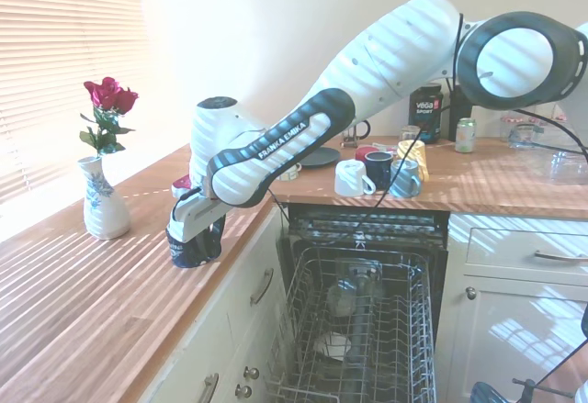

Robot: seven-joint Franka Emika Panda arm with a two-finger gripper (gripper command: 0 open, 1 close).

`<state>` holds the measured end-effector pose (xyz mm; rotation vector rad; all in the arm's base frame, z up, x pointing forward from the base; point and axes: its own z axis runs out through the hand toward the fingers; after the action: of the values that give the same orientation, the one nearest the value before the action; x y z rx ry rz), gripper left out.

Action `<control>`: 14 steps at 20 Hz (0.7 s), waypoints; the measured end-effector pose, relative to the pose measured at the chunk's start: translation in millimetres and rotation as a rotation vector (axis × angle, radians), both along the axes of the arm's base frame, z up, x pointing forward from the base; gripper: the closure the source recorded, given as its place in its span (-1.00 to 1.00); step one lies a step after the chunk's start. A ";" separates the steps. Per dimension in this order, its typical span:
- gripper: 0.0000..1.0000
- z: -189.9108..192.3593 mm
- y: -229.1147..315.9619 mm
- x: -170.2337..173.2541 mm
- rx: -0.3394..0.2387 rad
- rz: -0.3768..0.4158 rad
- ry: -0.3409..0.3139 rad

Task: Unload the mug from the dish rack

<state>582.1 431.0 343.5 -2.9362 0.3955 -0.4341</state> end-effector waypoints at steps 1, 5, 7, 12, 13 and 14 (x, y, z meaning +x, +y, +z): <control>-1.00 1.9 1.2 -0.1 -0.002 -0.001 0.000; -1.00 18.5 2.2 -3.2 -0.003 -0.016 -0.016; -1.00 37.2 -6.8 -6.6 -0.014 -0.025 -0.032; -1.00 64.5 -45.1 -46.1 -0.059 -0.020 -0.011; -1.00 63.9 -55.4 -54.1 -0.066 -0.026 0.002; -1.00 60.7 -68.2 -60.9 -0.074 -0.037 0.018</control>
<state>521.1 362.8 404.3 -3.0104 0.4465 -0.4370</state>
